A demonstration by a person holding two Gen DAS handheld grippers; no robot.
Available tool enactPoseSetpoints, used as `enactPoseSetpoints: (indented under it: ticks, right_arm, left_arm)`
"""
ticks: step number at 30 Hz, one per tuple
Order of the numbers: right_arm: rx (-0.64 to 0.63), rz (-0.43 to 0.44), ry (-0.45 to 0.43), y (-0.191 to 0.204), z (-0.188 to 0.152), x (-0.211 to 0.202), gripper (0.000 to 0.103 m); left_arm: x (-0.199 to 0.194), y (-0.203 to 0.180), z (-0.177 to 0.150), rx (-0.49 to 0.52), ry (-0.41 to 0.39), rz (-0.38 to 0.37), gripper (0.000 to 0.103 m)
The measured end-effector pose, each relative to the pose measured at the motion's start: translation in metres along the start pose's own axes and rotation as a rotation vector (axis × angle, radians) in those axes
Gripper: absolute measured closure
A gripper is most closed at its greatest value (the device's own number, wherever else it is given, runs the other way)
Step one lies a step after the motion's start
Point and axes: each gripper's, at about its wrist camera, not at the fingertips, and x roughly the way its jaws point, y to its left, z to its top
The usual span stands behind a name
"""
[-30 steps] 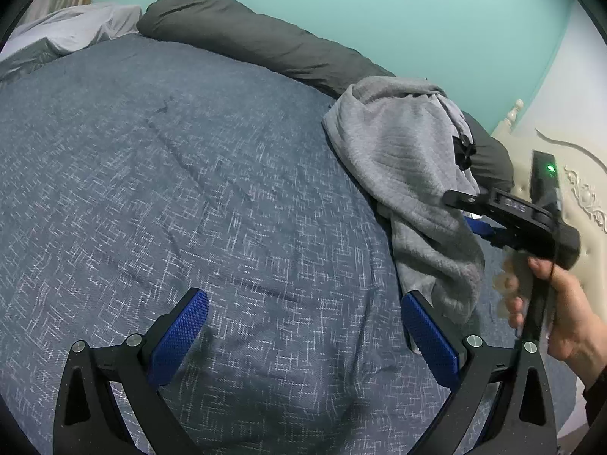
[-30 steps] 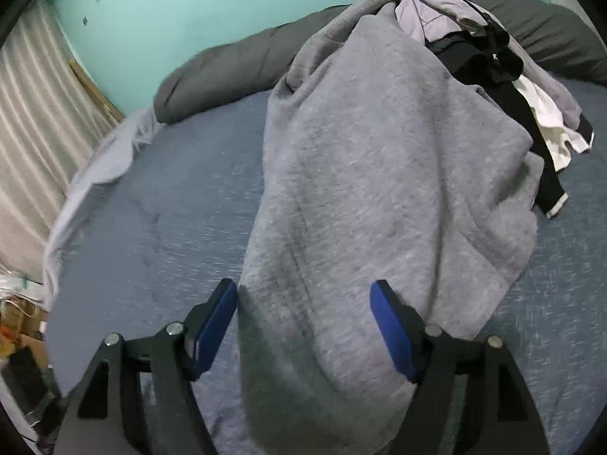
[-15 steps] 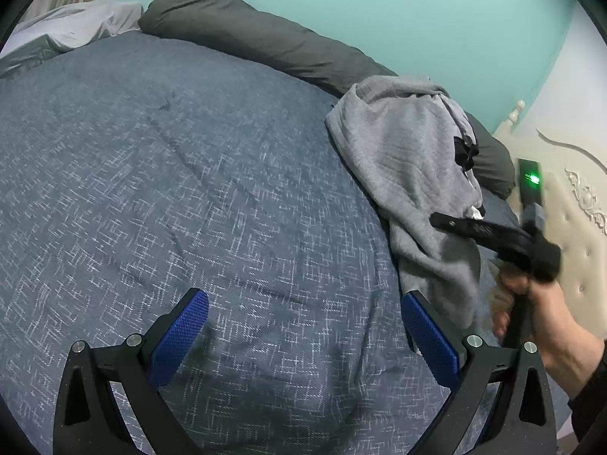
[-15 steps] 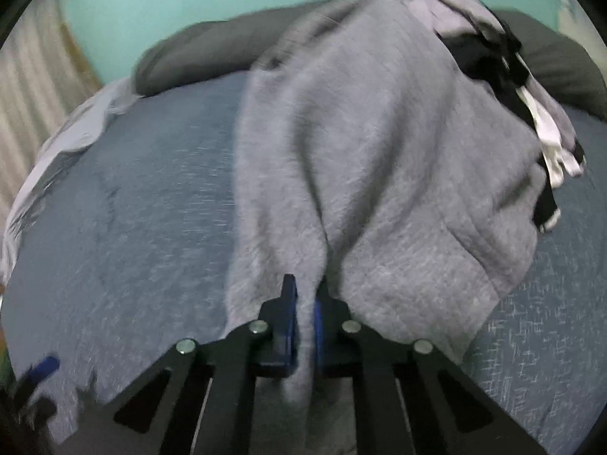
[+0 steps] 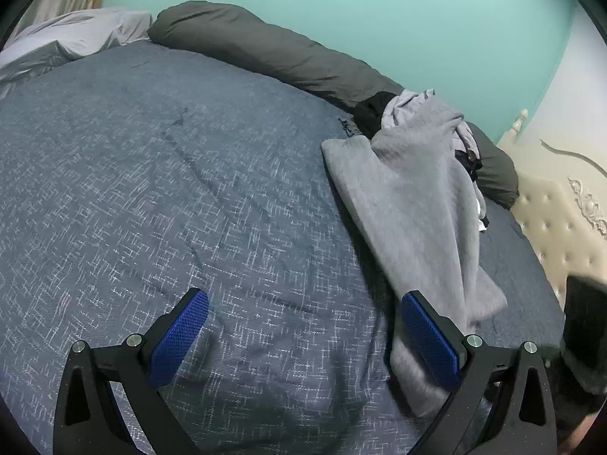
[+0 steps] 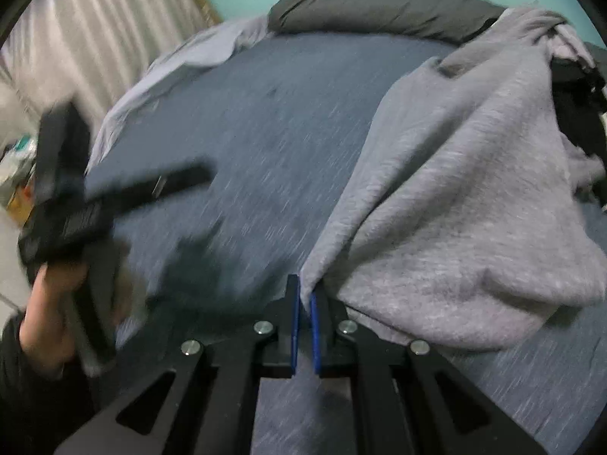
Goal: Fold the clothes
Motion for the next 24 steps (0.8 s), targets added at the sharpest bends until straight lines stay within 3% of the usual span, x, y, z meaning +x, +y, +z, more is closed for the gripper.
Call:
enactPoseSetpoints:
  ticks: [5, 7, 9, 10, 13, 17, 23, 24]
  right_arm:
    - [0.114, -0.019, -0.106, -0.04, 0.014, -0.042, 0.095]
    - [0.162, -0.093, -0.177, -0.068, 0.038, -0.059, 0.083]
    - [0.214, -0.167, -0.213, -0.095, 0.056, -0.068, 0.059]
    - [0.24, -0.204, -0.229, -0.108, 0.065, -0.073, 0.053]
    - [0.306, -0.276, -0.21, -0.152, 0.086, -0.061, 0.045]
    - [0.42, -0.263, -0.205, -0.196, 0.099, -0.045, 0.03]
    - [0.458, -0.25, -0.165, -0.211, 0.114, -0.016, 0.027]
    - [0.449, -0.252, -0.155, -0.21, 0.116, -0.01, 0.03]
  left_arm:
    - [0.003, 0.0, 0.0, 0.004, 0.005, -0.005, 0.0]
    - [0.004, 0.0, 0.0, 0.005, 0.007, -0.006, 0.0]
    - [0.006, 0.0, 0.0, 0.002, 0.009, -0.009, 0.0]
    - [0.006, -0.001, 0.0, 0.003, 0.01, -0.011, 0.0]
    - [0.007, -0.003, -0.001, 0.01, 0.015, -0.015, 0.0]
    - [0.013, -0.003, -0.002, 0.012, 0.026, -0.012, 0.0]
    - [0.018, 0.001, -0.003, 0.01, 0.043, -0.009, 0.0]
    - [0.018, 0.001, -0.003, 0.01, 0.043, -0.01, 0.0]
